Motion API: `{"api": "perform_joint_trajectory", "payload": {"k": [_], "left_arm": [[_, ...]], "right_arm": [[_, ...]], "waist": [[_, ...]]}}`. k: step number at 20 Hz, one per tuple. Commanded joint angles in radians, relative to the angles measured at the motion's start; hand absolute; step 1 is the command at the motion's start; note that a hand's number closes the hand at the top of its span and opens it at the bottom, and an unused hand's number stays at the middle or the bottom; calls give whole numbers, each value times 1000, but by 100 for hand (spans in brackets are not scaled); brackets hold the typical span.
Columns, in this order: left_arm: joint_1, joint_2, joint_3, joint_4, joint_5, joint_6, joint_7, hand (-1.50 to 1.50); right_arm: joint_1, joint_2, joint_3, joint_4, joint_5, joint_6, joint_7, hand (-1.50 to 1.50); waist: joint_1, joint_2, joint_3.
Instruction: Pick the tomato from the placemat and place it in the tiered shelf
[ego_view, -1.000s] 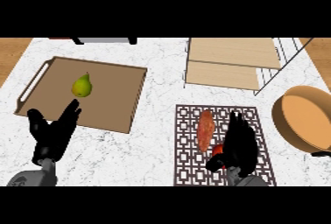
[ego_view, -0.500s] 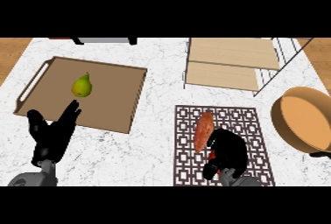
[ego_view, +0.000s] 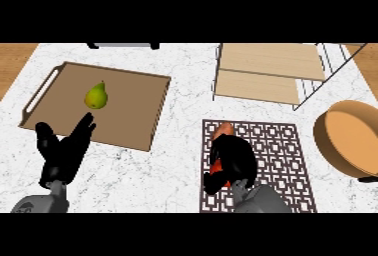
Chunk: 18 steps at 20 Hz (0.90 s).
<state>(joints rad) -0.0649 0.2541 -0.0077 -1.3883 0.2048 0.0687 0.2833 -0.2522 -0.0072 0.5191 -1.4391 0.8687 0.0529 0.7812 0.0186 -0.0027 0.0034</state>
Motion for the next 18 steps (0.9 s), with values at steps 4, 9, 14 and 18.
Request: {"api": "perform_joint_trajectory", "payload": {"k": [4,9,14,18], "left_arm": [[15,-29,-2,29,0,4,13,0],[56,-14,15,38,-6,-12,-30,0],[75,13,31,17,6,-42,-21,0],[28,-4,33,53,5,-38,-14,0]], "right_arm": [[-157,7,68,-163,-118,-57,41,150],[-266,7,71,-383,8,-5,220,150],[-427,7,9,-549,50,115,456,150],[-556,7,-147,-588,11,258,475,150]], "waist": [[-13,0,-3],[-27,-4,-5],[-25,-7,-5],[-30,-4,-5]]}}
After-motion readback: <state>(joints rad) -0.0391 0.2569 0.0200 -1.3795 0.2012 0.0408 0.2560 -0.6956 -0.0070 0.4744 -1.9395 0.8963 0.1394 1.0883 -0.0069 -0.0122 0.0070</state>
